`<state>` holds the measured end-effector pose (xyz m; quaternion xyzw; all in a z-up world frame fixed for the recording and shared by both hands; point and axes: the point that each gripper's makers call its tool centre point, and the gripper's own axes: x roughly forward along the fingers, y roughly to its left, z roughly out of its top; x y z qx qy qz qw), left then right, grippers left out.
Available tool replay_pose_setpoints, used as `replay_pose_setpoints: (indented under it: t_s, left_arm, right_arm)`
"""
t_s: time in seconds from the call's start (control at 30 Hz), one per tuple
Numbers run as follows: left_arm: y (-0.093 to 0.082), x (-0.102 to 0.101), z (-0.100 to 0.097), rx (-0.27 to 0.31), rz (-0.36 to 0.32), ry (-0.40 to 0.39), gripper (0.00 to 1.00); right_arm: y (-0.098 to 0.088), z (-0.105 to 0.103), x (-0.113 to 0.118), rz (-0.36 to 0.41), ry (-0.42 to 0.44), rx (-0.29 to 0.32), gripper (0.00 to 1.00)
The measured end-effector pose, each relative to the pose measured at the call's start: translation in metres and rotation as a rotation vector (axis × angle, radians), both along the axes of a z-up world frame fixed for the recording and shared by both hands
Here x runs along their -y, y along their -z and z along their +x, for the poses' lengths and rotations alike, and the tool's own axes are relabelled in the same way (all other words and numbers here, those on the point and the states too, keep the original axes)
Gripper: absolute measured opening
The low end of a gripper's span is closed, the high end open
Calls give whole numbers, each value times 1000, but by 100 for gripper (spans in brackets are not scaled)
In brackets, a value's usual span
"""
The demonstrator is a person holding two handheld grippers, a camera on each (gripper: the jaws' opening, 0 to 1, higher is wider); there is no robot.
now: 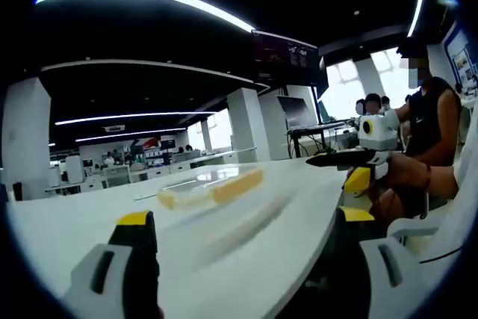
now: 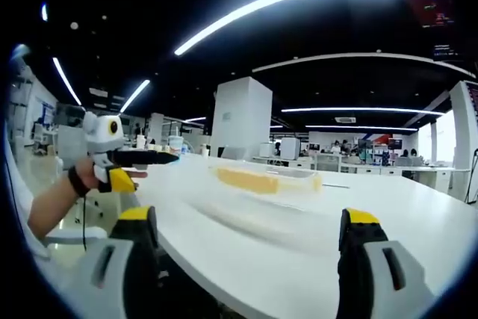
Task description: Snap each plastic latch of the storage box into its locked position after aligning the lid with the box until every specified latch is closed and the lid sits flush.
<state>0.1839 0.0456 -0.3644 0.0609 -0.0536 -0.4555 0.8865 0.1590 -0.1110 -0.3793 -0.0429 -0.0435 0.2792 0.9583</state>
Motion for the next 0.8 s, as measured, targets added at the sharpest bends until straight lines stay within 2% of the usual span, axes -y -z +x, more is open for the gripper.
replay_pose_setpoints:
  t_s: [0.4,0.8]
  left_arm:
    - [16,6,-3,-35,38,19,99]
    - [15,6,-9,-37,17,27,100]
  right_arm:
    - [-2,-6,-7,17,-41,1,100]
    - [-9,-13,-9,22,-62,29,100]
